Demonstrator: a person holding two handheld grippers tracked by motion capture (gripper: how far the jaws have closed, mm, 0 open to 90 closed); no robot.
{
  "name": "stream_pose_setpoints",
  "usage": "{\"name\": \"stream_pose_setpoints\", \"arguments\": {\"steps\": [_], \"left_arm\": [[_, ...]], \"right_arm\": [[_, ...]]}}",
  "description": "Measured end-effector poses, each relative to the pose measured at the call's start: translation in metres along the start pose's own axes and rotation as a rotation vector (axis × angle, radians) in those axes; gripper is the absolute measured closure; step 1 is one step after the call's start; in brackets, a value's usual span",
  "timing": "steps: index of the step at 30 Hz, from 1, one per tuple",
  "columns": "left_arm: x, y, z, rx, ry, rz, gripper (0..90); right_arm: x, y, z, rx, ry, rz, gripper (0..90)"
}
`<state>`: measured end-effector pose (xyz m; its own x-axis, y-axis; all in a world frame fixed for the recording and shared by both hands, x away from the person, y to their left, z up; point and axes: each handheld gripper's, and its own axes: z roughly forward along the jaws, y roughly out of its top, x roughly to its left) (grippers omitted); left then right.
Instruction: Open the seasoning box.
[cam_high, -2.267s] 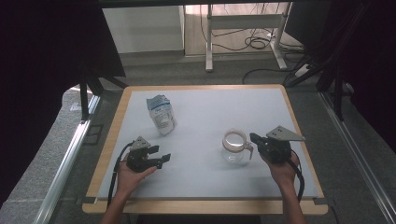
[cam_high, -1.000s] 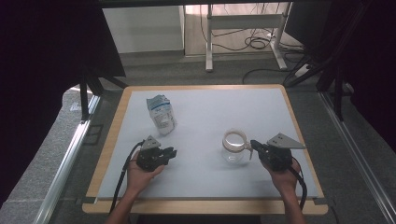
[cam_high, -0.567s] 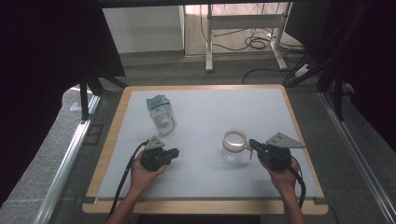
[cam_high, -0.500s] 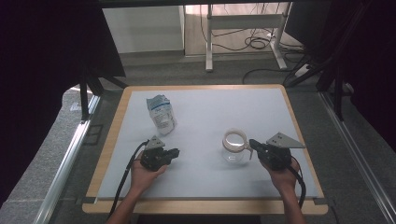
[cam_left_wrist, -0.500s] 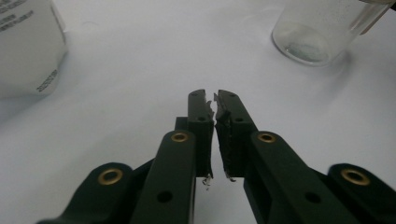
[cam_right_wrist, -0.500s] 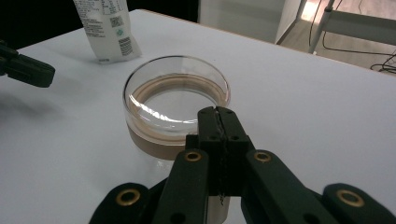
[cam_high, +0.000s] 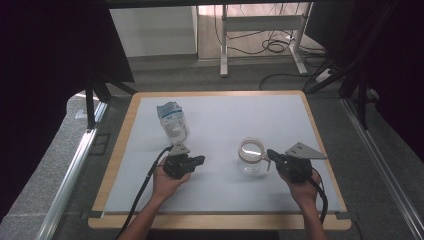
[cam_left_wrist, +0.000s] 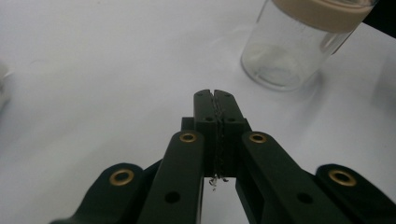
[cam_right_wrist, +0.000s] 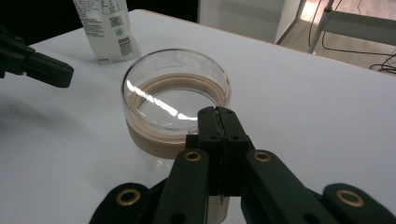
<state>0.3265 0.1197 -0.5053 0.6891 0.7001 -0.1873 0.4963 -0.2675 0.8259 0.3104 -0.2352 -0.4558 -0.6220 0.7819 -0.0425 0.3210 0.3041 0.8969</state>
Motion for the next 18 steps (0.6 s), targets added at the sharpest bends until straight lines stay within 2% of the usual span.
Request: {"name": "stream_pose_setpoints", "arguments": {"steps": [10, 16, 18], "left_arm": [[-0.026, 0.031, 0.034, 0.003, -0.064, 0.067, 89.7], [-0.031, 0.041, 0.041, -0.012, -0.084, 0.07, 89.8], [-0.034, 0.049, 0.044, -0.018, -0.09, 0.078, 89.8]], "right_arm": [[0.0, -0.001, 0.0, 0.001, 0.0, -0.001, 89.5], [-0.001, -0.001, 0.0, 0.001, -0.002, -0.002, 89.5], [-0.001, -0.001, 0.0, 0.0, 0.001, -0.001, 89.5]]}}
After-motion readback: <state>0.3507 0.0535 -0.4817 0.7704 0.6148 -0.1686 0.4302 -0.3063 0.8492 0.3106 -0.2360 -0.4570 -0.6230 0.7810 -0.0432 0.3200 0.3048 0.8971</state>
